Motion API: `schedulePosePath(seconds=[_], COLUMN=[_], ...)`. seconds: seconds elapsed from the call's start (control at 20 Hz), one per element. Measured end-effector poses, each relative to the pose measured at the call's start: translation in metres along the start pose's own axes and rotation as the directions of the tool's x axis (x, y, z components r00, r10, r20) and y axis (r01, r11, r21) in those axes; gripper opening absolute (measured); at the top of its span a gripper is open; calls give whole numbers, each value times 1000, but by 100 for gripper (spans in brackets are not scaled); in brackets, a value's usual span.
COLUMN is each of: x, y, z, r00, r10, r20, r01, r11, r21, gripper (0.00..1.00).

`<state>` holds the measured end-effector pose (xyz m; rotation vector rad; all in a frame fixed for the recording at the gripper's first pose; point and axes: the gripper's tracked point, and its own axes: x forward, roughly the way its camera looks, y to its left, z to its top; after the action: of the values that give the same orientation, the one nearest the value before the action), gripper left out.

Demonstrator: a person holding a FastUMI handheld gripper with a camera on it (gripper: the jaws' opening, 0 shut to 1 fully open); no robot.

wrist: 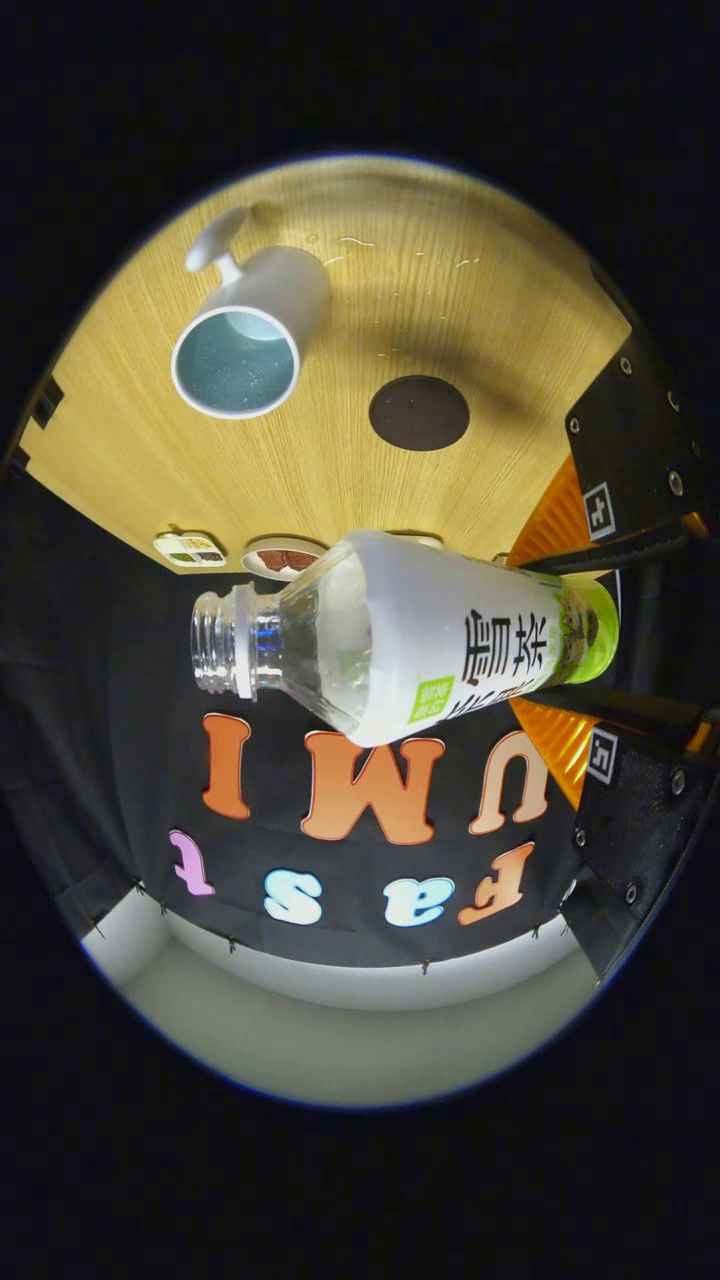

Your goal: Take the bottle from table, then pour the juice into the cup, finally place the bottle on the coaster

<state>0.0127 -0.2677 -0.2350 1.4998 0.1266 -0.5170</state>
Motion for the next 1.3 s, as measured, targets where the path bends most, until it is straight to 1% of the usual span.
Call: schedulePosePath(seconds=[0.4, 0.6, 1.15, 1.3], x=[2, 11, 13, 11], y=[0, 7, -9, -5], z=[1, 2, 7, 7], r00=[1000, 1000, 1000, 1000], r10=[-2, -2, -24, -26], r20=[-3, -11, -7, -6], r01=[2, 4, 25, 27], r11=[996, 991, 977, 977], r21=[93, 137, 212, 212], gripper=[53, 53, 53, 53])
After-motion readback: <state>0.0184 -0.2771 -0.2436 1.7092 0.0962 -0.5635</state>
